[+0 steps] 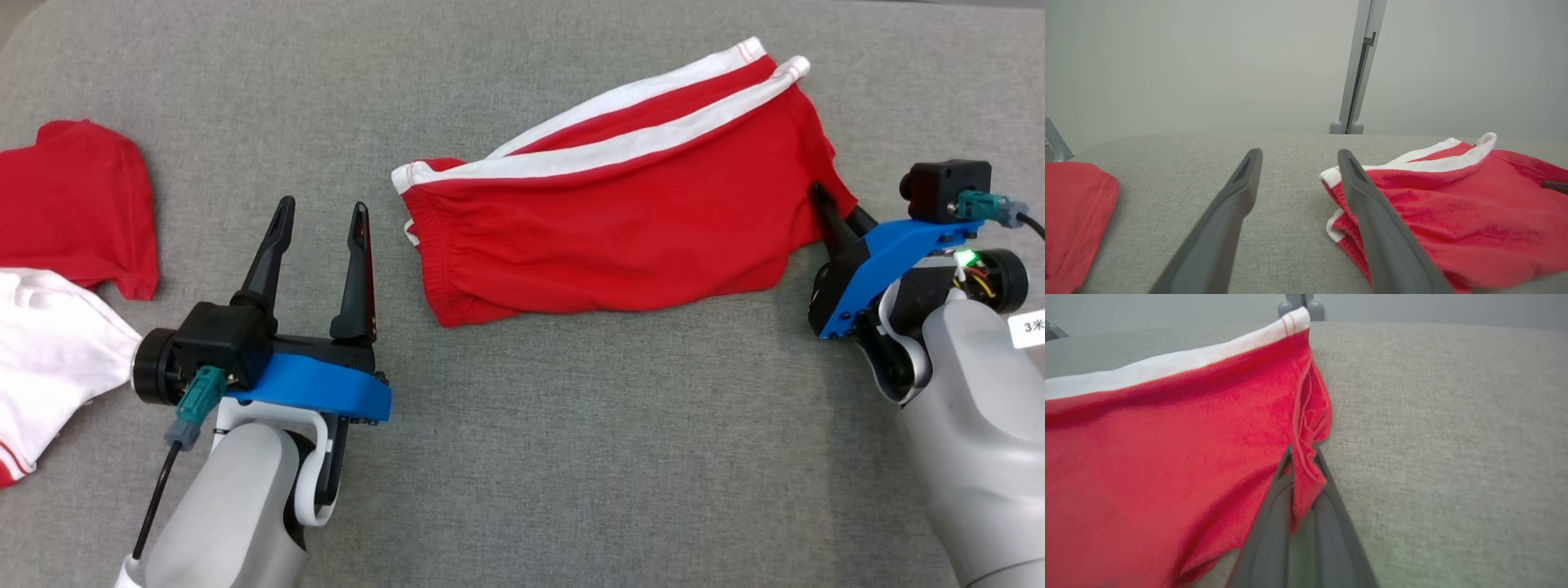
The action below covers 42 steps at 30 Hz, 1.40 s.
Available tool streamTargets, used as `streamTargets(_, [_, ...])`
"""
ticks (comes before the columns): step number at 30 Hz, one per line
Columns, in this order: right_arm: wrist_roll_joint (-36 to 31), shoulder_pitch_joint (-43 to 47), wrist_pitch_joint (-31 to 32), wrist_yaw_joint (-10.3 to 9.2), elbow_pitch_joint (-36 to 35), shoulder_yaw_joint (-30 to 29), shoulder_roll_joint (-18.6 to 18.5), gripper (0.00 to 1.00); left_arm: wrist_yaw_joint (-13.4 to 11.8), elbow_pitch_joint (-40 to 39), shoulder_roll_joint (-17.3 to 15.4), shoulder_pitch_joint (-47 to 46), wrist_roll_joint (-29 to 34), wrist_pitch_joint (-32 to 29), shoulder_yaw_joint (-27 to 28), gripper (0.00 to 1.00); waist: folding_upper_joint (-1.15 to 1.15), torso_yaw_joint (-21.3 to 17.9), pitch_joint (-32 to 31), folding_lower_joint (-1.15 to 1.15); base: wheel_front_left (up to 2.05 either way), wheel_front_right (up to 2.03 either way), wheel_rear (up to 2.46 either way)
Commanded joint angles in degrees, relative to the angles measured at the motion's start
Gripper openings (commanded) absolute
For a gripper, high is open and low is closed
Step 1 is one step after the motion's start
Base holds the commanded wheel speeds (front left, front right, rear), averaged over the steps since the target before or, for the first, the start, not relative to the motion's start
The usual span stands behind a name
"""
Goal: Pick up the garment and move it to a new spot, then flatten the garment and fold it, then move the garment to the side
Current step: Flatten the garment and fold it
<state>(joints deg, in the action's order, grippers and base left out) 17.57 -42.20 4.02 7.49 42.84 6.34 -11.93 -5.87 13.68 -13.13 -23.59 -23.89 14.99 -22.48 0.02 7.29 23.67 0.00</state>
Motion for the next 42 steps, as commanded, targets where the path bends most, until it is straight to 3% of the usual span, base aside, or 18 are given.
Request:
streamTargets(1, [0.8,-0.3,-0.7,-0.01,0.5,0.2,-0.1,0.0,0.3,0.1,0.0,0.1,0.4,0.2,0.3,1.0,-0.02,-0.4,-0.6,0.0,0.0,0.0,0.0])
streamTargets(8, [4.7,6.2,-7.0,-0.01,-2.0,2.6,0.5,0.0,0.3,0.7,-0.1,2.8,0.8,0.3,0.9,1.0,-0.02,-2.1,-4.2,0.0,0.0,0.0,0.0])
streamTargets(15, [7.3,18.7,-10.7,-0.01,-8.3,0.1,1.3,0.0,-0.3,0.4,-0.8,6.5,0.2,0.0,0.9,1.0,-0.02,-3.4,-8.5,0.0,0.0,0.0,0.0])
streamTargets(21, [7.4,27.4,-10.2,-0.01,-12.9,-4.2,2.5,0.0,-1.3,-1.0,-1.6,10.1,-0.5,-1.1,0.9,1.0,-0.02,-4.3,-11.7,0.0,0.0,0.0,0.0])
streamTargets(30, [5.0,31.0,-7.1,0.0,-16.8,-7.5,3.2,0.0,-2.1,-3.1,-1.9,12.1,-0.6,-2.4,0.0,1.0,-0.02,-4.0,-13.3,0.0,0.0,0.0,0.0])
streamTargets(35, [2.4,28.8,-5.0,0.0,-22.4,-4.5,4.3,0.0,-2.2,-3.3,-1.9,12.4,-0.7,-2.6,-0.5,1.0,-0.02,-3.8,-14.0,0.0,0.0,0.0,0.0])
streamTargets(42, [2.1,22.8,-0.9,0.0,-28.1,6.7,7.7,0.0,-1.8,-2.5,-1.3,11.1,-0.9,-2.6,-1.3,1.0,-0.02,-2.7,-14.5,0.0,0.0,0.0,0.0])
